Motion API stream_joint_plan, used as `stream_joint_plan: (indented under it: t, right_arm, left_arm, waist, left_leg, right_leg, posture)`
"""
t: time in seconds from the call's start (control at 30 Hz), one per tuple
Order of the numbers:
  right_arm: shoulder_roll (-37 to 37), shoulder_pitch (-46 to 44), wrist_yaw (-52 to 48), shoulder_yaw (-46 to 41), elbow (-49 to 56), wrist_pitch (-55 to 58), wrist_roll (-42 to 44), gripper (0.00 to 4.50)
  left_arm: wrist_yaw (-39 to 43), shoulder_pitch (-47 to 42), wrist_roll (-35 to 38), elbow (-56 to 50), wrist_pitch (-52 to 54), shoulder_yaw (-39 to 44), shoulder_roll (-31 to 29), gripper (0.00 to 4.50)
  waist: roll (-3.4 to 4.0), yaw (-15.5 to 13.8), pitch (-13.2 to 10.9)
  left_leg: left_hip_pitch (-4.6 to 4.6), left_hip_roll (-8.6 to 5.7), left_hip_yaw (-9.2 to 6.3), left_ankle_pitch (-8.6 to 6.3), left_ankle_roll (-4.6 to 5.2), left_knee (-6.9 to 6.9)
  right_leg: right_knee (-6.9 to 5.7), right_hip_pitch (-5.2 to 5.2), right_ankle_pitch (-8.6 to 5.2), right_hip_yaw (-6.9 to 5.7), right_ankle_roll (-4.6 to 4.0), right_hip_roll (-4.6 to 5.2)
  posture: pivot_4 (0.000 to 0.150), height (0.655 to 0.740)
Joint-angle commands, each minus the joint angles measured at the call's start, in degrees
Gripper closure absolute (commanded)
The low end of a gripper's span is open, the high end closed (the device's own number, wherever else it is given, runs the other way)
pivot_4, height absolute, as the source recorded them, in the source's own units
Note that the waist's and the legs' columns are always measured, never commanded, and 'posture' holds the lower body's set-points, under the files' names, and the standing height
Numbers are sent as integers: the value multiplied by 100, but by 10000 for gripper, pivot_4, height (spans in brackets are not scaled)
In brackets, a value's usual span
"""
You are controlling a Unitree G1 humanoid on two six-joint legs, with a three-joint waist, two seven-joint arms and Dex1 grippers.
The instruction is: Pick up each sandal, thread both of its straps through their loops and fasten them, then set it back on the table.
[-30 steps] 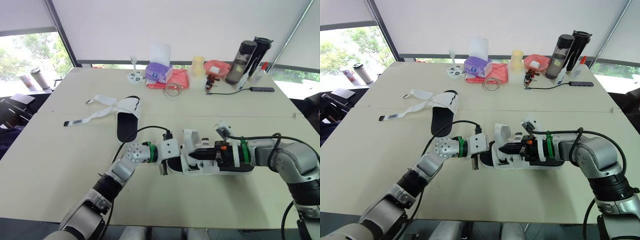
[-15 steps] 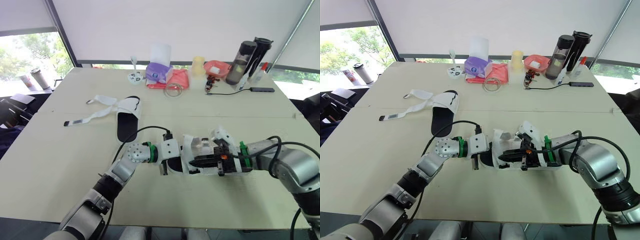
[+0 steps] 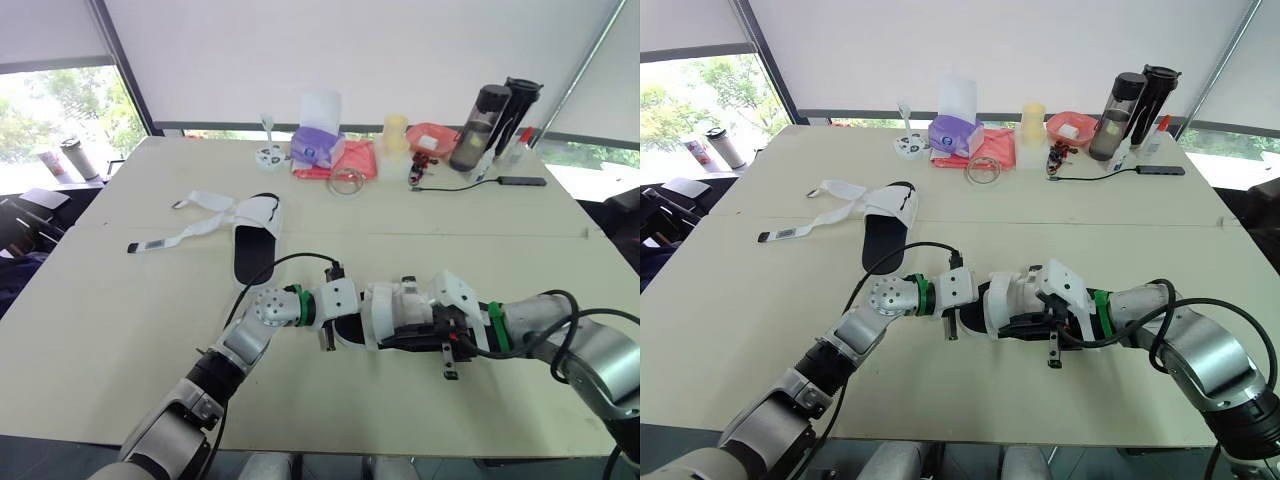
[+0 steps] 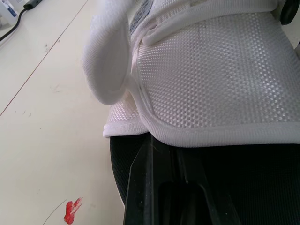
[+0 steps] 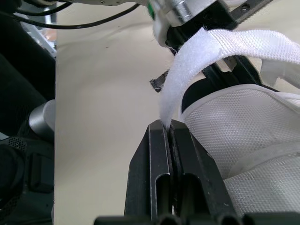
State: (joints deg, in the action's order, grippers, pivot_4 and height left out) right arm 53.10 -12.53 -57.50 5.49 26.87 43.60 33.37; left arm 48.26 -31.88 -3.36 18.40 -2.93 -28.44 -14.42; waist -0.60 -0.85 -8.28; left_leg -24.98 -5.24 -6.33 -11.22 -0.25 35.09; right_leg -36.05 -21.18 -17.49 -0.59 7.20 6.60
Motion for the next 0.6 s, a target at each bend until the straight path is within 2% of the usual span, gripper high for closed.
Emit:
stream_joint_plan:
  t: [0.03, 0.33, 0.57, 0.6]
  right_arm:
    - [-129, -29, 299, 142, -164, 415, -92, 44865]
    - [-50, -150, 134, 539, -148, 378, -402, 44865]
    - [-146, -147, 97, 289, -207, 590, -141, 44865]
    - [-167, -149, 87, 235, -227, 614, -88, 42356]
  left_arm:
    - [-11, 231, -430, 680, 441, -183, -155, 45000]
    - [-53, 215, -417, 730, 465, -150, -127, 45000]
    - [-87, 230, -405, 730, 490, -129, -119, 45000]
    - [-91, 229, -404, 738, 490, -127, -115, 45000]
  waist:
    - [-7, 1, 6]
    - [-19, 3, 20]
    - [-24, -4, 24]
    - [-25, -5, 24]
  left_leg:
    - [0, 0, 0, 0, 0, -1]
    - [1, 0, -1, 0, 0, -2]
    - [1, 0, -1, 0, 0, -2]
    - [1, 0, -1, 0, 0, -2]
  right_leg:
    - [0, 0, 0, 0, -1, 0]
    - [0, 0, -1, 0, -1, 3]
    - [1, 1, -1, 0, -1, 3]
    - [1, 1, -1, 0, -1, 3]
  posture:
    - [1500, 7400]
    - [1500, 7400]
    - [1500, 7400]
    - [1500, 7400]
